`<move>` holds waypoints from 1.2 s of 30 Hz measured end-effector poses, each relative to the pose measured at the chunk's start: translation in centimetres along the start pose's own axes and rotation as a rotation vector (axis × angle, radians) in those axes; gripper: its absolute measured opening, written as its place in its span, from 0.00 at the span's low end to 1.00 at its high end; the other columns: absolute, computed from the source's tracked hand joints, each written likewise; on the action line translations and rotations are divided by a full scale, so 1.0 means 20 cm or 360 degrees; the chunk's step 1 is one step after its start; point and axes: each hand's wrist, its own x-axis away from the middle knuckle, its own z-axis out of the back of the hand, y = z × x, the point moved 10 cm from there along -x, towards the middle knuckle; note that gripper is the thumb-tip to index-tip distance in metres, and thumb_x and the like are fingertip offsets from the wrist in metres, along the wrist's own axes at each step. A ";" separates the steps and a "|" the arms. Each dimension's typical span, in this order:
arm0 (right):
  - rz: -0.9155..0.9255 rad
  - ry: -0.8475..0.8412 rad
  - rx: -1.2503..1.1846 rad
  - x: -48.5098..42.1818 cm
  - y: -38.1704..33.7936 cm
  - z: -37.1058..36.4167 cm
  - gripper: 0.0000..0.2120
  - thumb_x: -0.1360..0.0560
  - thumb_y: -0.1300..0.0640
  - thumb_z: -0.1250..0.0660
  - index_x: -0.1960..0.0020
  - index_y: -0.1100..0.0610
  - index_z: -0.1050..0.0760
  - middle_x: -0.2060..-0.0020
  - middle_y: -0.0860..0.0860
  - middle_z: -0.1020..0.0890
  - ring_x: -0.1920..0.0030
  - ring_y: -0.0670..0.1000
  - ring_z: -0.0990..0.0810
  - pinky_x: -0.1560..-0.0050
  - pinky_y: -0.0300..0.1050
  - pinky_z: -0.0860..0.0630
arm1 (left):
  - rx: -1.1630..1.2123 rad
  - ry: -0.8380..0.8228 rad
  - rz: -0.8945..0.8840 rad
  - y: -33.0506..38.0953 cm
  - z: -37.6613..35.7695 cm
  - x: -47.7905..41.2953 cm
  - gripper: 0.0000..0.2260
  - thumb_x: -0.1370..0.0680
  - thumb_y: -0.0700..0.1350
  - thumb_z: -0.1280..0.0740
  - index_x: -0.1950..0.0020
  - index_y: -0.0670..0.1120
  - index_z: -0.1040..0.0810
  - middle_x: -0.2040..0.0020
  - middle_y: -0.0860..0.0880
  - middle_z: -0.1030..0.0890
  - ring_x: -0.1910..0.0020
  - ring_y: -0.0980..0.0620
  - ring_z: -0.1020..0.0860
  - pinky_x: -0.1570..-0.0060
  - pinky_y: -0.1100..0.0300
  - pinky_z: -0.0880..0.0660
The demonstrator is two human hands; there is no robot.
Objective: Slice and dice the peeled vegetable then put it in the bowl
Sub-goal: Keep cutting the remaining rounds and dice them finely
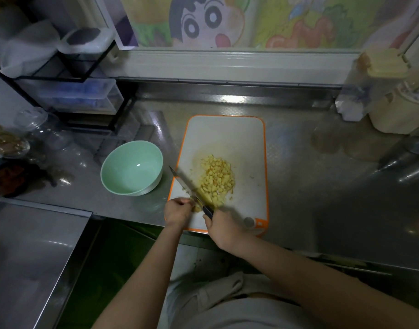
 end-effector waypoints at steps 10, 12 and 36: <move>-0.0013 -0.0083 -0.0185 -0.05 0.05 0.00 0.19 0.19 0.48 0.45 0.49 0.63 0.26 0.59 0.56 0.26 0.56 0.56 0.23 0.59 0.43 0.32 | -0.0008 -0.0004 -0.0064 0.03 0.00 0.02 0.03 0.26 0.39 0.32 0.58 0.44 0.19 0.53 0.44 0.17 0.53 0.50 0.22 0.51 0.64 0.31; -0.0018 -0.0097 -0.0195 -0.07 0.06 0.02 0.19 0.19 0.48 0.45 0.48 0.64 0.26 0.58 0.58 0.25 0.57 0.57 0.23 0.59 0.43 0.31 | 0.0025 0.0004 -0.0075 0.03 0.00 0.02 0.06 0.27 0.38 0.32 0.63 0.46 0.21 0.54 0.43 0.18 0.54 0.50 0.23 0.50 0.63 0.30; 0.0011 -0.0050 -0.0139 -0.01 0.03 0.08 0.20 0.19 0.47 0.46 0.45 0.63 0.27 0.58 0.55 0.27 0.56 0.55 0.25 0.55 0.47 0.28 | 0.0076 0.0062 -0.0245 0.07 0.05 0.11 0.12 0.26 0.36 0.33 0.66 0.48 0.28 0.67 0.54 0.26 0.59 0.50 0.26 0.63 0.64 0.33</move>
